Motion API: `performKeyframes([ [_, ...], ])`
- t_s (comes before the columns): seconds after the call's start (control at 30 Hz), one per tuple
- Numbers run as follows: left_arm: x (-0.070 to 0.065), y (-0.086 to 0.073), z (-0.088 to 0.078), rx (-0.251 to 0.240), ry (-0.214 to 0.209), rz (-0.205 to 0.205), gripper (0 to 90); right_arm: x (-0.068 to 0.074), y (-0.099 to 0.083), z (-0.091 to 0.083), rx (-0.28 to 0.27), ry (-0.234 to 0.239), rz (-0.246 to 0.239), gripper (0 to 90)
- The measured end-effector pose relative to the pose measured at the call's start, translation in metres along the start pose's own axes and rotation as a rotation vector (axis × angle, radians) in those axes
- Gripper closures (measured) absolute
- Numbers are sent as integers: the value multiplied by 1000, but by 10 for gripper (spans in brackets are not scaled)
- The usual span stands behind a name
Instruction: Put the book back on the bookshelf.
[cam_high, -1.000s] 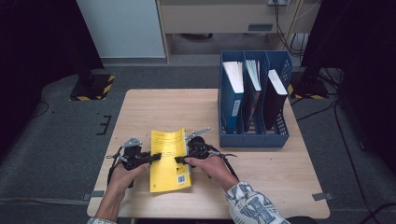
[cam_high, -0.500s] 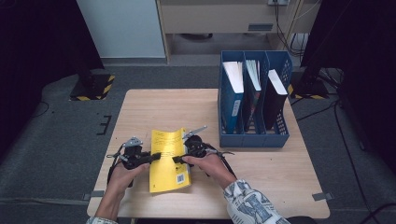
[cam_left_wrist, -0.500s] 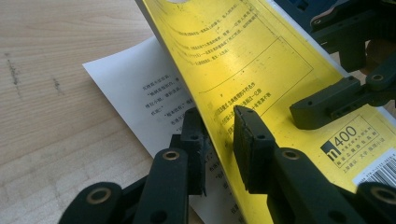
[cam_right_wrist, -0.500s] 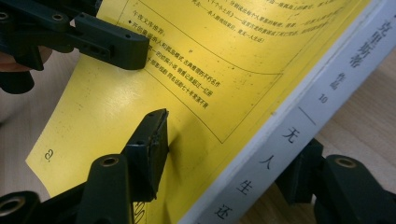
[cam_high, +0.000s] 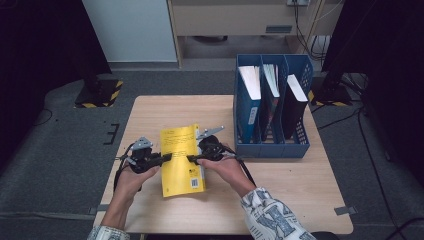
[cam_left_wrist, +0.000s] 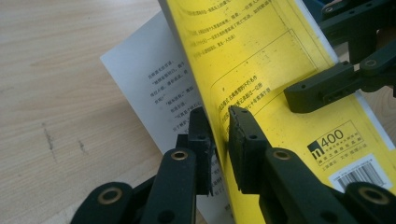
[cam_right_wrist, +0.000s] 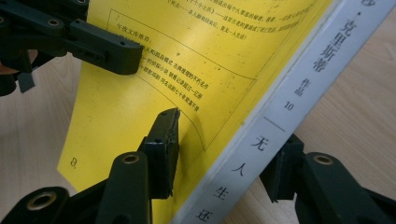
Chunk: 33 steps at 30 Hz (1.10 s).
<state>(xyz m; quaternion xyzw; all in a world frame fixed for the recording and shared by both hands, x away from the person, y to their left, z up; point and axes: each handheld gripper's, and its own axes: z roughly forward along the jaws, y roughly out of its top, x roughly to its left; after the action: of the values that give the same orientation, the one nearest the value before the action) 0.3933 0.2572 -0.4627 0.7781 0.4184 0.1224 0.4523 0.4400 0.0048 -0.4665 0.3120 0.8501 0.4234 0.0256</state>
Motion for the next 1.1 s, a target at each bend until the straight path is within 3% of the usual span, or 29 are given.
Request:
performKeyframes([
  [0.17, -5, 8, -4, -17, -5, 24, 814, 2, 7, -9, -17, -11, -13, 532],
  [0.4, -7, 21, -5, -32, 19, 44, 820, 2, 19, -15, -36, -55, -39, 572],
  [0.47, -5, 26, -1, -59, 36, 60, 826, -1, 26, -16, -45, -86, -63, 582],
  [0.6, -2, 28, 5, -85, 52, 53, 830, -5, 33, -16, -52, -132, -92, 587],
  [0.77, 1, 36, 12, -111, 68, 44, 834, -12, 35, -15, -79, -146, -86, 599],
  [0.9, 4, 47, 17, -125, 84, 59, 835, -19, 42, -17, -114, -177, -89, 613],
  [1.0, 5, 48, 21, -121, 99, 88, 835, -22, 47, -18, -129, -197, -105, 625],
  [1.1, 4, 43, 20, -118, 99, 89, 833, -20, 45, -18, -133, -204, -123, 628],
])
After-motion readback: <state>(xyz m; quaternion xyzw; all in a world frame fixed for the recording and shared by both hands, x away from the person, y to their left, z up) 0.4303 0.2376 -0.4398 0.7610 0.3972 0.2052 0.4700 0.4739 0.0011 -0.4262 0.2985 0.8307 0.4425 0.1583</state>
